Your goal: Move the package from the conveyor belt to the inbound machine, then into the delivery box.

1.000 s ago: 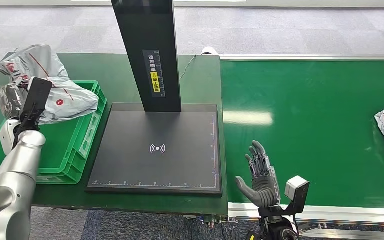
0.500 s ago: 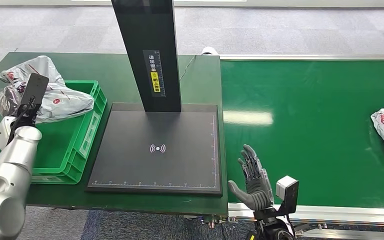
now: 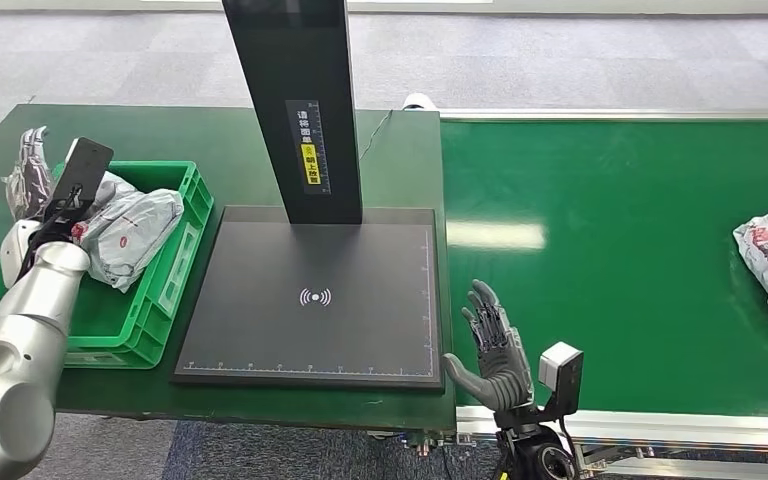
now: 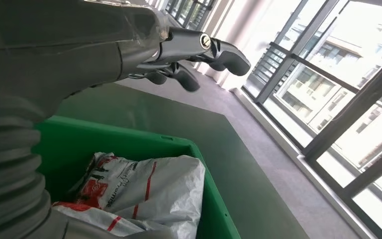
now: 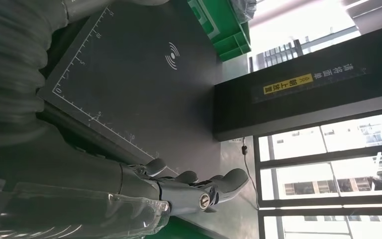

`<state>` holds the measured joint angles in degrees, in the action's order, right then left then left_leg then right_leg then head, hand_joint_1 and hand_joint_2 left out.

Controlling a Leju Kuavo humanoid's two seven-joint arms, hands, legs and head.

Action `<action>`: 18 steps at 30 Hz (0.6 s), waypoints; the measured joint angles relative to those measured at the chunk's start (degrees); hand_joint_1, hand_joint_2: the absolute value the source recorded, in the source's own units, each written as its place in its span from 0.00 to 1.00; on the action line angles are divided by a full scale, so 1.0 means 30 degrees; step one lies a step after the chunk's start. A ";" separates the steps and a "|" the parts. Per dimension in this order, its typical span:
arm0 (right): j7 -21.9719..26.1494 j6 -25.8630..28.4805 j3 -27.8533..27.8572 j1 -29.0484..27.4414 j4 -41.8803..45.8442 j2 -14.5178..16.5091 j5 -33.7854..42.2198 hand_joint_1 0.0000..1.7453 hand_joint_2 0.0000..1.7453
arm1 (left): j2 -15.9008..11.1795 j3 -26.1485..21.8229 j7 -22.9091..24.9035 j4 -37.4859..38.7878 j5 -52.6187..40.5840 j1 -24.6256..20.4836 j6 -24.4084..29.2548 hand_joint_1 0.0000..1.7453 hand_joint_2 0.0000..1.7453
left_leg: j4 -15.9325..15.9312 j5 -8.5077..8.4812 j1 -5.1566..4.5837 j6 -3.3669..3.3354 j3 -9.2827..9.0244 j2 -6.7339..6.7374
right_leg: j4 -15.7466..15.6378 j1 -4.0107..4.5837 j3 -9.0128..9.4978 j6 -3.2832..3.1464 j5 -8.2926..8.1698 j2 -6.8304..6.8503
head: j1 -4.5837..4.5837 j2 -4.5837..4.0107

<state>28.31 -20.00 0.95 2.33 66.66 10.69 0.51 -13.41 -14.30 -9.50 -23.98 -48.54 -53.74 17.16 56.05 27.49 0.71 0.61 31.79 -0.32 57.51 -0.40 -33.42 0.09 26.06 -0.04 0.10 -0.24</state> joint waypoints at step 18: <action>0.0767 0.4729 -0.0905 -0.0439 0.0242 -0.0388 -0.1906 0.00 1.00 | 0.4176 0.1912 -0.7378 -1.2064 0.9602 1.1708 0.0858 0.00 1.00 | 0.0003 0.0045 -0.0045 -0.0023 -0.0001 0.0009 | -0.0021 -0.0044 0.0002 0.0023 0.0022 -0.0013 | 0.0013 0.0000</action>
<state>30.61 -5.82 -1.77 1.02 67.38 9.53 -5.21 -0.89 -8.56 -31.63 -60.17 -19.73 -18.62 19.74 56.06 27.63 0.57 0.54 31.79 -0.29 57.45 -0.53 -33.42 0.16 26.12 -0.08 0.14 -0.24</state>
